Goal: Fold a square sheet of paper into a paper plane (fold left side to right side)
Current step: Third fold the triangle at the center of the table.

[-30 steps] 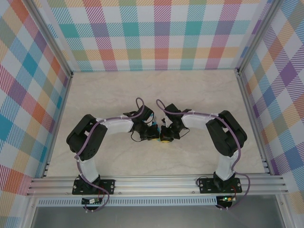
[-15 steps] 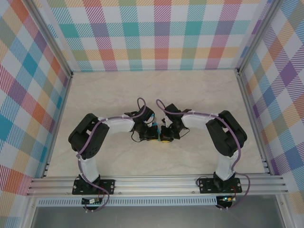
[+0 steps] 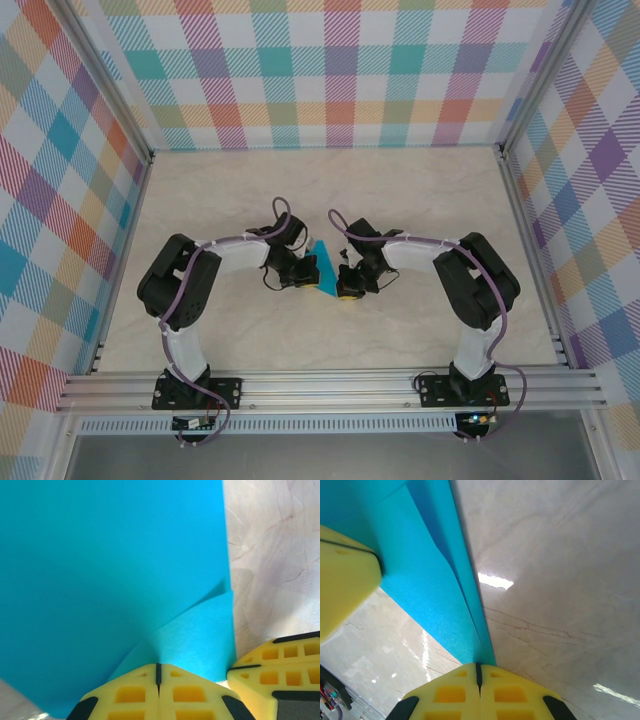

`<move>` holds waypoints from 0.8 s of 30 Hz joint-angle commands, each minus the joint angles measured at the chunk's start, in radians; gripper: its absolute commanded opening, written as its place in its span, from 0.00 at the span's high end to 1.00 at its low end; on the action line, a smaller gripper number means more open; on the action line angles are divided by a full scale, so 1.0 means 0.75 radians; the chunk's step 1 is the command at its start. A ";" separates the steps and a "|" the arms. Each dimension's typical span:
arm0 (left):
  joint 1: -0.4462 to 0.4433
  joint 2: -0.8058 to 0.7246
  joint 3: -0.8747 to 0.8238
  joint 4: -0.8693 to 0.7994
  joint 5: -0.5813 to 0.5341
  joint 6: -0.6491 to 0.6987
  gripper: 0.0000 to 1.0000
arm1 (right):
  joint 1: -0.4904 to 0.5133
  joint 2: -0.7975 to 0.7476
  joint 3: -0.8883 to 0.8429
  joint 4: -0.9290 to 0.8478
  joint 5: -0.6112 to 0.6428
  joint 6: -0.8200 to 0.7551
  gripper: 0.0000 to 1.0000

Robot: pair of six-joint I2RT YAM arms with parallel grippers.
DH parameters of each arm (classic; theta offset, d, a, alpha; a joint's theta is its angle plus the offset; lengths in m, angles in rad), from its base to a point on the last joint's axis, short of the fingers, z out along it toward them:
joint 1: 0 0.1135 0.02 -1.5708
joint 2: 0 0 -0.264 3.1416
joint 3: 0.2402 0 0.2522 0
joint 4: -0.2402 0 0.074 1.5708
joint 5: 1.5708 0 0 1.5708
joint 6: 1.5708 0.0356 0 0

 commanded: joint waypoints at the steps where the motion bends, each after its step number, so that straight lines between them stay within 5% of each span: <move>1: 0.101 0.027 -0.052 -0.103 -0.173 0.081 0.98 | 0.005 0.053 -0.060 -0.120 0.114 -0.017 1.00; 24: 0.351 0.032 -0.036 -0.144 -0.134 0.179 0.96 | 0.005 0.025 -0.089 -0.120 0.097 -0.025 1.00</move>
